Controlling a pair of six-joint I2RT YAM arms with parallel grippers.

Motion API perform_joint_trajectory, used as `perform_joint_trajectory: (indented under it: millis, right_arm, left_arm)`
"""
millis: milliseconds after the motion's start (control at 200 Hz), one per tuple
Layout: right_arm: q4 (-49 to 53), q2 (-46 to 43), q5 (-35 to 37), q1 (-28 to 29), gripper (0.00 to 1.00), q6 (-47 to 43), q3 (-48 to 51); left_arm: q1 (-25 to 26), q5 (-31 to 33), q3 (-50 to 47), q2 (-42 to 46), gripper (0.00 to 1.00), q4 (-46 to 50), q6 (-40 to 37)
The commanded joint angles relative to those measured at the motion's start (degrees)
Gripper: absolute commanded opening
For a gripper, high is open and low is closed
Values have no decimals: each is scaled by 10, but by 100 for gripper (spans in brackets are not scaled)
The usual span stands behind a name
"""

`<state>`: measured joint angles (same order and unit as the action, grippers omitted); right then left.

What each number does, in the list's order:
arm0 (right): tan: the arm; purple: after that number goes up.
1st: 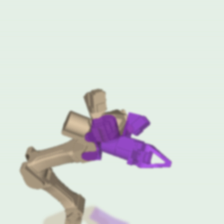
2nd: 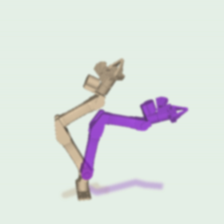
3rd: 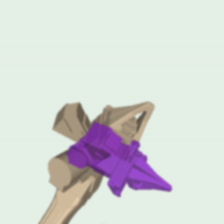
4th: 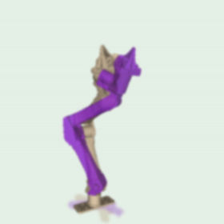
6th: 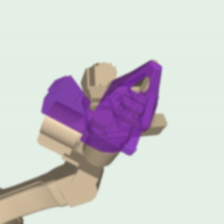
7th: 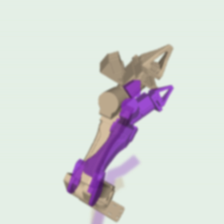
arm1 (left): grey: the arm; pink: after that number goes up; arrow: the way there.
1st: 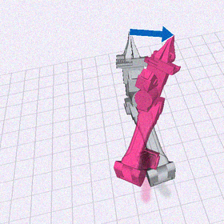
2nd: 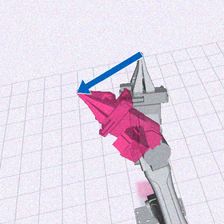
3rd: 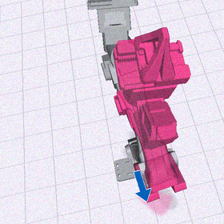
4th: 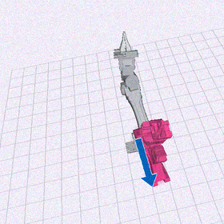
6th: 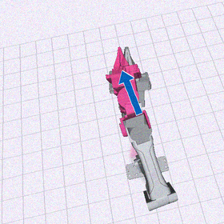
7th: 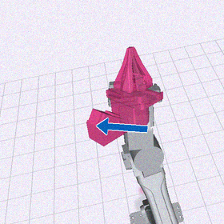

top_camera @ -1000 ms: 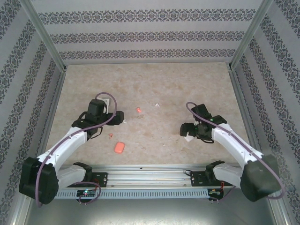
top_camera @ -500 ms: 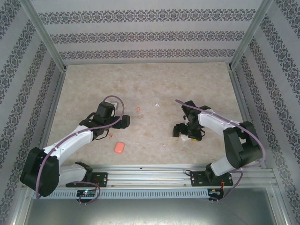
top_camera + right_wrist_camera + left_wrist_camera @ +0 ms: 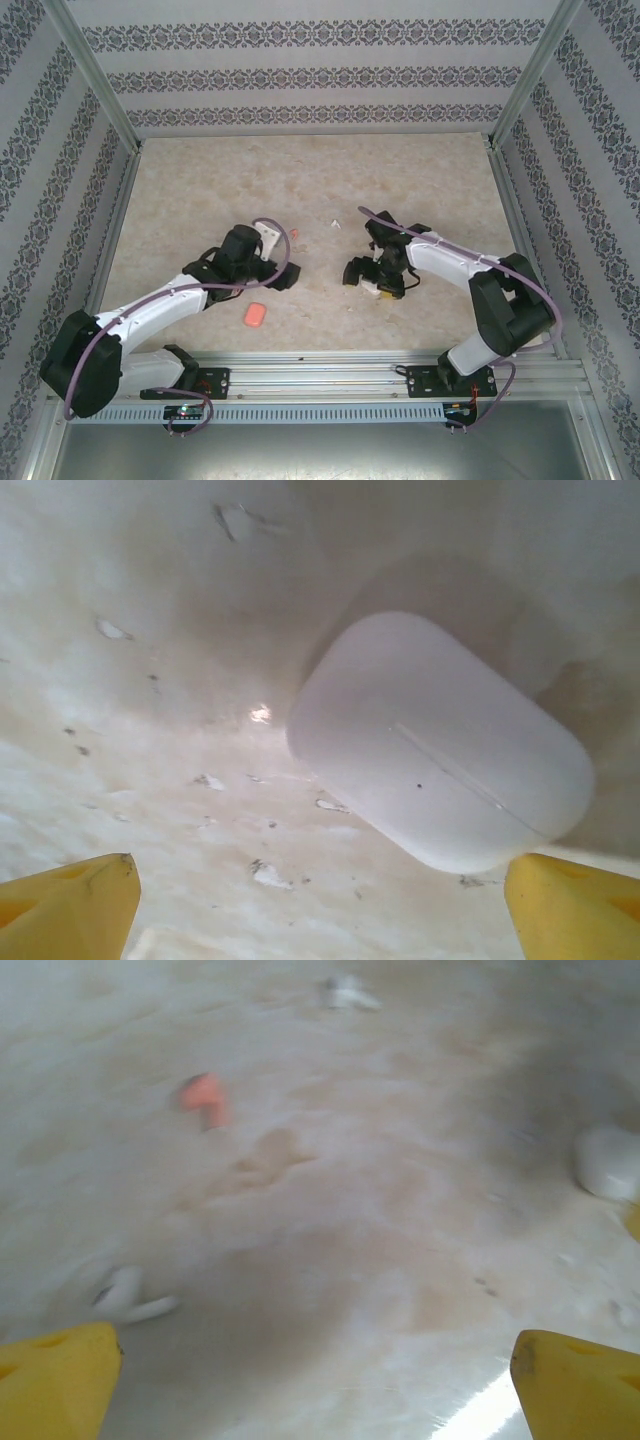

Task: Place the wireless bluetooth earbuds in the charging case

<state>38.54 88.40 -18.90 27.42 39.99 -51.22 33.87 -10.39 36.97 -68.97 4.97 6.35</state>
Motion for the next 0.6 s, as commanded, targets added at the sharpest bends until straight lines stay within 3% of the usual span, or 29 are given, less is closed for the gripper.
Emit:
perform_joint_trajectory:
  millis: [0,95,320,600]
  right_arm:
    - [52,-53,-6,-40,94,-19,-13]
    - [66,-98,-21,-96,94,-31,2]
    - [95,-182,-61,-218,94,-56,37]
    - [87,-198,-88,-237,93,-53,78]
  left_arm:
    - [31,-73,1,-15,100,-65,-137]
    - [57,-124,32,-63,100,-77,-197]
    - [123,-177,146,-230,100,-73,-290]
    - [138,-243,361,-417,98,78,-399]
